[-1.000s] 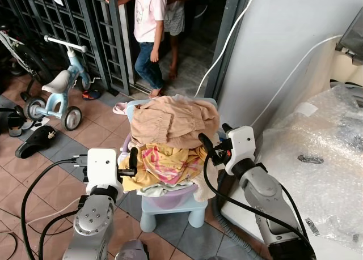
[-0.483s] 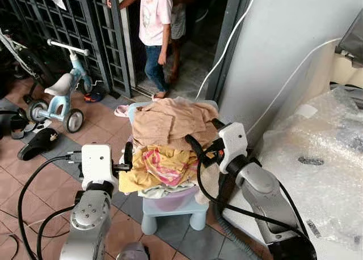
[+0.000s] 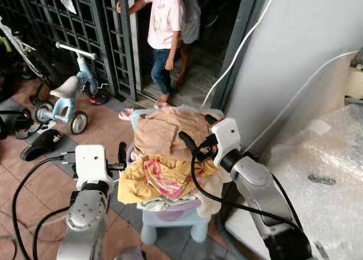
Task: Clothes washing
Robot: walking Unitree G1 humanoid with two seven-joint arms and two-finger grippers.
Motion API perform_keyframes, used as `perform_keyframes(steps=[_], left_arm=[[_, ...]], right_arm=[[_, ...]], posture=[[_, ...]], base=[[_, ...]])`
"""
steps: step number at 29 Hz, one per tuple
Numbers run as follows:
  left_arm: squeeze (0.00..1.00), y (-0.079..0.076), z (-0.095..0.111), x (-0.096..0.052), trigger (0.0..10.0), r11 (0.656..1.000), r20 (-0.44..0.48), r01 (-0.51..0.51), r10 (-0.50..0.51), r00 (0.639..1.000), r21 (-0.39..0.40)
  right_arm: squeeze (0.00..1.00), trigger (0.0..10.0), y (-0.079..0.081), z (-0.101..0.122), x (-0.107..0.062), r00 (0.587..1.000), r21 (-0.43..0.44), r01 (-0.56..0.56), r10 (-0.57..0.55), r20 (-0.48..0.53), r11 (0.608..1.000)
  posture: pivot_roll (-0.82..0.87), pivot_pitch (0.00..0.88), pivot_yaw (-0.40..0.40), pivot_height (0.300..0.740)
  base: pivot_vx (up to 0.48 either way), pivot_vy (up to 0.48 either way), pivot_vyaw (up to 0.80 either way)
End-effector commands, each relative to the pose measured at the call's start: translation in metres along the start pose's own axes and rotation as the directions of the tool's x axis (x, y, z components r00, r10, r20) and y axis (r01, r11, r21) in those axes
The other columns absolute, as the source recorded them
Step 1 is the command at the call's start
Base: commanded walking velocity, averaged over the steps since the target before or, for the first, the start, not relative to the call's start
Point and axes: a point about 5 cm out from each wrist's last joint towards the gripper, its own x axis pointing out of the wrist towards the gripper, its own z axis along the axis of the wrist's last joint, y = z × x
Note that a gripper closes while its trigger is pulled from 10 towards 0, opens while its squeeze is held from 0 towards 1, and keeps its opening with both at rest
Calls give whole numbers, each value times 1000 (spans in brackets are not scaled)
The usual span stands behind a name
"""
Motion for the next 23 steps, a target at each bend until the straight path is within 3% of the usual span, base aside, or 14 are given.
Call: perform_keyframes(steps=[1,4,10,14,16,23], left_arm=[[0,7,-2,0,10000,1000,-7,-24,24,1000,16],[0,7,-2,0,10000,1000,-12,-26,26,1000,15],[0,6,-2,-2,10000,999,-18,-26,26,999,27],[0,6,-1,-6,10000,999,-21,-29,29,999,35],[0,7,0,-10,10000,999,-26,-27,28,999,36],[0,6,2,-19,10000,999,-35,-22,24,999,33]], right_arm=[[0,10000,-1,0,6,1000,9,16,-16,-18,1000],[0,10000,-3,-5,9,999,7,13,-13,-51,1000],[0,10000,-3,-12,24,992,-81,-54,45,-115,995],[0,10000,-6,-16,37,991,-74,-22,12,-131,997],[0,10000,-9,-20,47,987,-71,36,-46,-156,997],[0,10000,-15,-27,59,968,-110,109,-130,-213,988]], posture=[[68,0,-40,740],[71,0,-41,740],[99,0,-48,740],[135,0,-58,740],[154,16,-60,740],[183,67,-59,740]], base=[[0,0,0],[0,0,0],[0,0,0],[0,0,600],[0,0,0],[0,0,0]])
